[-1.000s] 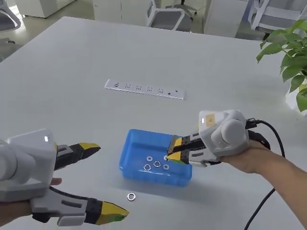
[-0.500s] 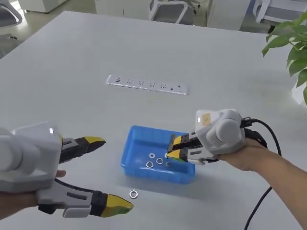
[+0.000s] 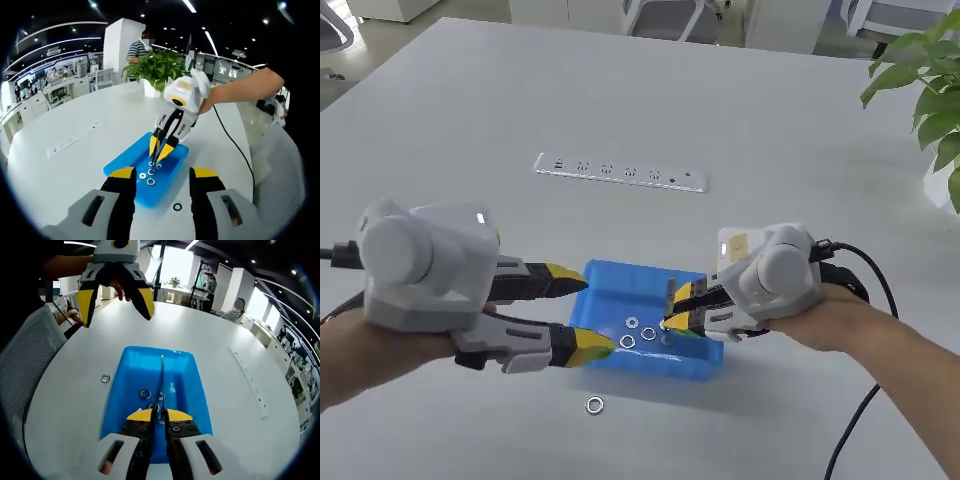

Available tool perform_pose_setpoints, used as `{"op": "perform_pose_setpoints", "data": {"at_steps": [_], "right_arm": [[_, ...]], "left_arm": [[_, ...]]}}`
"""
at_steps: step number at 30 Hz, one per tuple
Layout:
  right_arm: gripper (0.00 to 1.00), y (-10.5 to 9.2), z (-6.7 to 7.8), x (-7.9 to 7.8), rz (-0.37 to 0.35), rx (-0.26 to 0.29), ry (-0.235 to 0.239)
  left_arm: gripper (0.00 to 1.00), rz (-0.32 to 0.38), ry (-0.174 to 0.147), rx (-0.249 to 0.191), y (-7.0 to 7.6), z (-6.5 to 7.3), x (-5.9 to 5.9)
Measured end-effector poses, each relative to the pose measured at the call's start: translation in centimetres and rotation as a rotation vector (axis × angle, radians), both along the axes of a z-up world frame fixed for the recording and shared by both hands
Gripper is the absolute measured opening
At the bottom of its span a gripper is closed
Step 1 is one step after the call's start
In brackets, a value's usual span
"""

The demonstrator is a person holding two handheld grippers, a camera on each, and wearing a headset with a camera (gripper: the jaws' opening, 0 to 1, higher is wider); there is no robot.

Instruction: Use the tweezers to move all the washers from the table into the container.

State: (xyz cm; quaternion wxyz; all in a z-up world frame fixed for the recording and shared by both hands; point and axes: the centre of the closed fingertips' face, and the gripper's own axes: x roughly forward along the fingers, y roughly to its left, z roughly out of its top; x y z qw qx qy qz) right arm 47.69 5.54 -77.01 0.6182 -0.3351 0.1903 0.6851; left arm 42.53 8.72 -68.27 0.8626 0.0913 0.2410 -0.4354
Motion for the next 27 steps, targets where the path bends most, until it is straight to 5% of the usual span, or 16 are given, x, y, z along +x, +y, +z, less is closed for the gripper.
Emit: {"op": "perform_pose_setpoints", "data": {"at_steps": [7, 27], "right_arm": [[0.08, 0.0, 0.0, 0.0, 0.005, -0.005, -0.002], [0.09, 0.0, 0.0, 0.1, 0.019, -0.013, -0.012]], "left_arm": [[0.30, -0.068, -0.014, -0.008, -1.5, 0.4, 1.7], [0.12, -0.242, -0.081, 0.085, -4.9, -1.3, 4.2]]}}
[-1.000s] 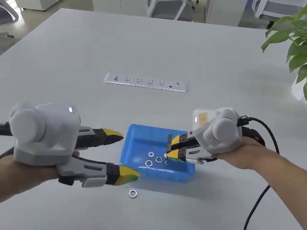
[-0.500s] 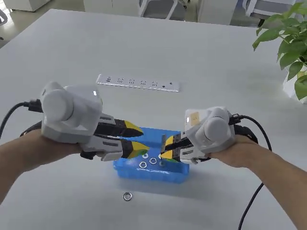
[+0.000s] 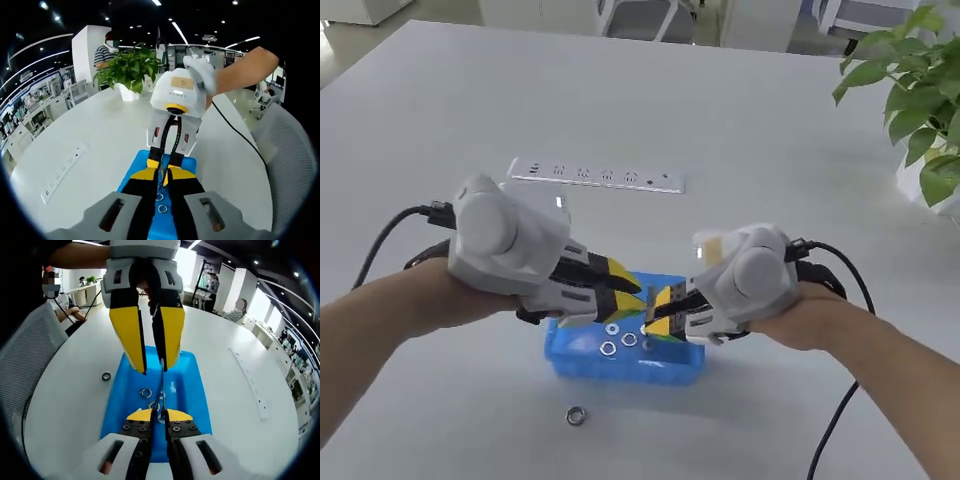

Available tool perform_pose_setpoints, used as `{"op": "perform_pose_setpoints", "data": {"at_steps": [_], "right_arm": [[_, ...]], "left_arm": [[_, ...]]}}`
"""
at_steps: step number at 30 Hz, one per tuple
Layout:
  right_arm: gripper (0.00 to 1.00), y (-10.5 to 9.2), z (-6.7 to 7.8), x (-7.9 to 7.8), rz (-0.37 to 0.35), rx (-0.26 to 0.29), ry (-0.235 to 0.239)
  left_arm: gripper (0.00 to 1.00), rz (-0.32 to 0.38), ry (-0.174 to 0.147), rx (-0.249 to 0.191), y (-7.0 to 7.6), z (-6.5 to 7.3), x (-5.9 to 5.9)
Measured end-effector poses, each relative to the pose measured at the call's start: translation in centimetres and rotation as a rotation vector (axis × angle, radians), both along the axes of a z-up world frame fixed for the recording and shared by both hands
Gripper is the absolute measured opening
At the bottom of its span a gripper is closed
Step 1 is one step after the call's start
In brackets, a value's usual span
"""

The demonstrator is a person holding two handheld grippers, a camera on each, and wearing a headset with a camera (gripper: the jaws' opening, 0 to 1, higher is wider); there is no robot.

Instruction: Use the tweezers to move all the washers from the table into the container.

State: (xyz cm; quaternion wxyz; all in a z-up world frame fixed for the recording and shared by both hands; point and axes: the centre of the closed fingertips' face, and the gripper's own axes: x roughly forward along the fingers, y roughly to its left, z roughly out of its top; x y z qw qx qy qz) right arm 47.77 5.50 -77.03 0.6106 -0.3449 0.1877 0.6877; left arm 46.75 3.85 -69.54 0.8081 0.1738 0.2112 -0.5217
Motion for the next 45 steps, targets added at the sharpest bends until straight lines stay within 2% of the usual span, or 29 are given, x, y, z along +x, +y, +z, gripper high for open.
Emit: {"op": "perform_pose_setpoints", "data": {"at_steps": [5, 8, 14, 15, 17, 19, 21, 23, 27, 30, 35, 45], "right_arm": [[0.09, 0.0, 0.0, -0.1, -0.001, 0.003, 0.002], [0.09, 0.0, 0.0, -0.2, 0.001, 0.002, 0.001], [0.09, -0.1, 0.0, -0.2, -0.005, 0.002, 0.004], [0.09, -0.1, 0.0, -0.1, -0.007, 0.002, 0.003], [0.10, -0.1, -0.1, -0.1, -0.013, -0.002, 0.000], [0.12, -0.2, -0.3, 0.1, -0.013, -0.020, -0.027], [0.14, -0.2, -0.4, -0.3, -0.005, -0.020, -0.007], [0.16, -0.2, -0.3, -0.3, -0.006, -0.015, -0.016], [0.19, -0.1, 0.2, 0.1, -0.031, 0.002, -0.022], [0.22, -0.2, 0.6, 0.2, -0.061, 0.013, 0.009], [0.25, -0.4, 1.5, 0.1, -0.099, 0.028, 0.024], [0.44, -1.3, 3.8, -0.2, -0.226, 0.071, 0.068]], "left_arm": [[0.12, -0.026, -0.004, 0.009, -0.3, 0.0, 0.1], [0.11, -0.043, -0.019, 0.021, -0.7, 0.0, 0.3], [0.06, -0.059, -0.011, 0.022, -1.2, 0.0, 0.4], [0.06, -0.063, -0.028, 0.031, -1.1, 0.0, 0.5], [0.06, -0.057, -0.019, 0.028, -1.2, -0.1, 0.6], [0.05, -0.050, -0.017, 0.025, -1.1, 0.0, 0.7], [0.05, -0.052, -0.013, 0.024, -1.1, 0.0, 0.7], [0.05, -0.050, -0.015, 0.029, -1.1, 0.0, 0.7], [0.05, -0.046, -0.020, 0.030, -1.0, 0.1, 0.7], [0.05, -0.038, -0.025, 0.027, -0.9, 0.6, 0.7], [0.05, -0.026, -0.032, 0.028, -0.4, 1.2, 0.5], [0.05, 0.016, -0.024, 0.014, 0.6, 2.8, 0.2]]}}
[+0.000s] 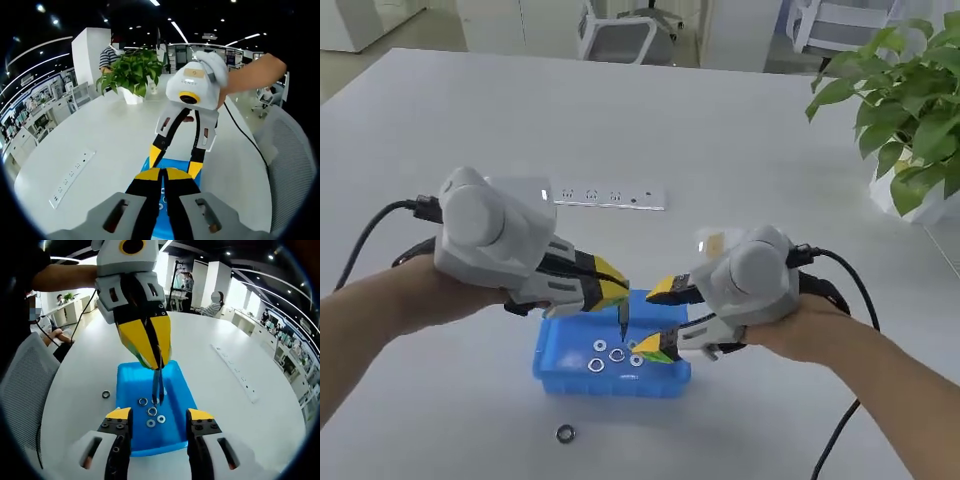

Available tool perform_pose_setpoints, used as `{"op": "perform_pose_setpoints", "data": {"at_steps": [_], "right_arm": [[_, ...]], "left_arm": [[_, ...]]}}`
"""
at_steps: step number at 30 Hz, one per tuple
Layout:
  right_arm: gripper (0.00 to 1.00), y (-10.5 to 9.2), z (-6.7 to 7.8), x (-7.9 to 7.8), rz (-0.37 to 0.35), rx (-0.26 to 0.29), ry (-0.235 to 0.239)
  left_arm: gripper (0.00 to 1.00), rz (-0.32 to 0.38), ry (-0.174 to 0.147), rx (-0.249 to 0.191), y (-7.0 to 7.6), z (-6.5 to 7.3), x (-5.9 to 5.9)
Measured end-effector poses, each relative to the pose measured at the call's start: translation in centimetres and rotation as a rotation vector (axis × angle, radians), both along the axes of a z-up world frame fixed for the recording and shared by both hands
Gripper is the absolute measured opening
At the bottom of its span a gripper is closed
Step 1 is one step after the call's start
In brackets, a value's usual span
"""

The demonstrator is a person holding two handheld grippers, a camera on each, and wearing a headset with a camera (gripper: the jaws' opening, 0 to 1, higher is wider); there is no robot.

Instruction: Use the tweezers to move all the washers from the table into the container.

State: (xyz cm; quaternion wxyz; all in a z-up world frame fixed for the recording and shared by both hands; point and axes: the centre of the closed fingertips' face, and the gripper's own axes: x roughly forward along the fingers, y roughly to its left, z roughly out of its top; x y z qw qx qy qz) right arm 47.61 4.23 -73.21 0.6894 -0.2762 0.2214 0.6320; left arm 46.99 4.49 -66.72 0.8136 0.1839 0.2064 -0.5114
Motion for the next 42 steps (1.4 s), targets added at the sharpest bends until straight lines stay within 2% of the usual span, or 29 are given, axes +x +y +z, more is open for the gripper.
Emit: {"op": "perform_pose_setpoints", "data": {"at_steps": [8, 12, 18, 31, 42], "right_arm": [[0.62, -1.0, 1.1, -1.0, -0.061, 0.010, 0.000], [0.71, -1.8, 1.5, -1.5, -0.102, 0.026, -0.002], [0.79, -2.4, 1.8, -2.2, -0.144, 0.036, 0.005], [0.99, -3.4, 1.8, -3.5, -0.219, 0.061, 0.008], [1.00, -3.9, 1.5, -4.5, -0.255, 0.065, 0.035]], "left_arm": [[0.05, 0.021, -0.003, 0.012, 0.7, 1.1, -0.9], [0.05, 0.023, 0.005, 0.003, 1.2, 2.1, -2.0], [0.05, 0.018, -0.003, 0.029, 1.7, 2.2, -3.0], [0.05, 0.037, 0.016, 0.014, 2.2, 2.5, -5.5], [0.05, 0.037, 0.034, 0.012, 2.4, 1.9, -7.0]]}}
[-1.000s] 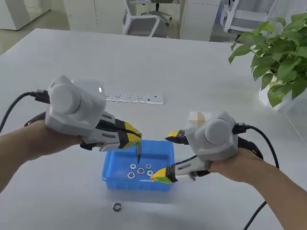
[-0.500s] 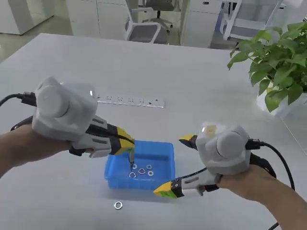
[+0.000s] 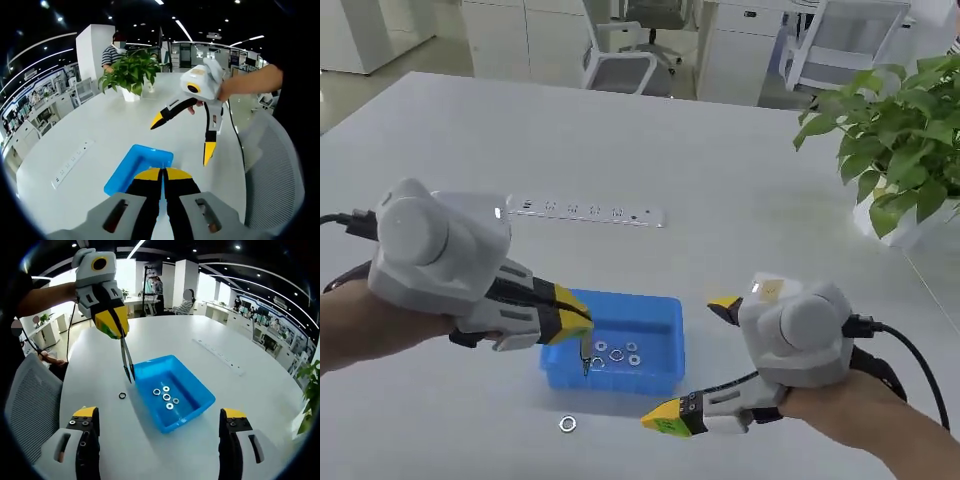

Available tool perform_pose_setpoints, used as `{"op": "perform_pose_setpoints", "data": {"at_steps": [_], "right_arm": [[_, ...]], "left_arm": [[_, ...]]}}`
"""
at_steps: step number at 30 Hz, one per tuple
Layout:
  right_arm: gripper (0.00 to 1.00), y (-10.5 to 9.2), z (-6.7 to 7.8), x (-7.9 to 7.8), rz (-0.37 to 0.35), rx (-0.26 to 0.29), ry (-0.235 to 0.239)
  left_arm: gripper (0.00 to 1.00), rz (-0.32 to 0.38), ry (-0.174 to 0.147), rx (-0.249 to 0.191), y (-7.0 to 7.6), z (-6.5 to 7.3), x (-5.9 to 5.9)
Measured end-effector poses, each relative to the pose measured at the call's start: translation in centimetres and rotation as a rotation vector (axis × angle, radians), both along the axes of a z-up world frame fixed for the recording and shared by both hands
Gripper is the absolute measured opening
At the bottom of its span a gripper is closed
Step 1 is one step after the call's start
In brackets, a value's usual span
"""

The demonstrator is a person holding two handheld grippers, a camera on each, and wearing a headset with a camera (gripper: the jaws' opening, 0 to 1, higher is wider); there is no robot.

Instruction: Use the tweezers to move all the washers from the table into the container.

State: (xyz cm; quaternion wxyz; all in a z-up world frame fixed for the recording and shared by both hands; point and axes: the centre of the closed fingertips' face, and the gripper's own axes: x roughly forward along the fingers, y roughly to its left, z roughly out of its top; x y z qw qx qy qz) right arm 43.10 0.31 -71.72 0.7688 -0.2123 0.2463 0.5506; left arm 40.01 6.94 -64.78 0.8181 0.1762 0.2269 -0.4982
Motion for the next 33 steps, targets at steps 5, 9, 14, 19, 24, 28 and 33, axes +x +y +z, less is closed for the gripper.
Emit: {"op": "perform_pose_setpoints", "data": {"at_steps": [5, 9, 14, 19, 24, 28, 33], "right_arm": [[1.00, 0.1, -0.3, -0.6, -0.001, -0.003, 0.004], [1.00, 0.1, -0.4, -1.1, -0.003, -0.003, 0.012], [1.00, 0.0, -0.6, -1.5, -0.002, -0.009, 0.014], [1.00, 0.0, -0.6, -1.9, -0.009, -0.003, 0.012], [1.00, -0.1, -0.8, -2.1, -0.013, -0.006, 0.018], [1.00, -0.2, -0.8, -2.2, -0.012, -0.007, 0.018], [1.00, -0.3, -0.9, -2.3, -0.010, -0.012, 0.021]], "left_arm": [[0.05, 0.007, 0.005, -0.005, 0.2, -0.3, -0.7], [0.05, 0.011, 0.009, -0.006, 0.4, -0.7, -1.2], [0.05, 0.025, 0.021, -0.011, 0.5, -1.2, -1.8], [0.05, 0.040, 0.030, -0.019, 0.5, -1.8, -2.3], [0.05, 0.050, 0.032, -0.019, 0.4, -2.5, -2.5], [0.05, 0.060, 0.035, -0.017, 0.3, -3.1, -2.7], [0.05, 0.067, 0.050, -0.009, 0.3, -3.8, -3.0]]}}
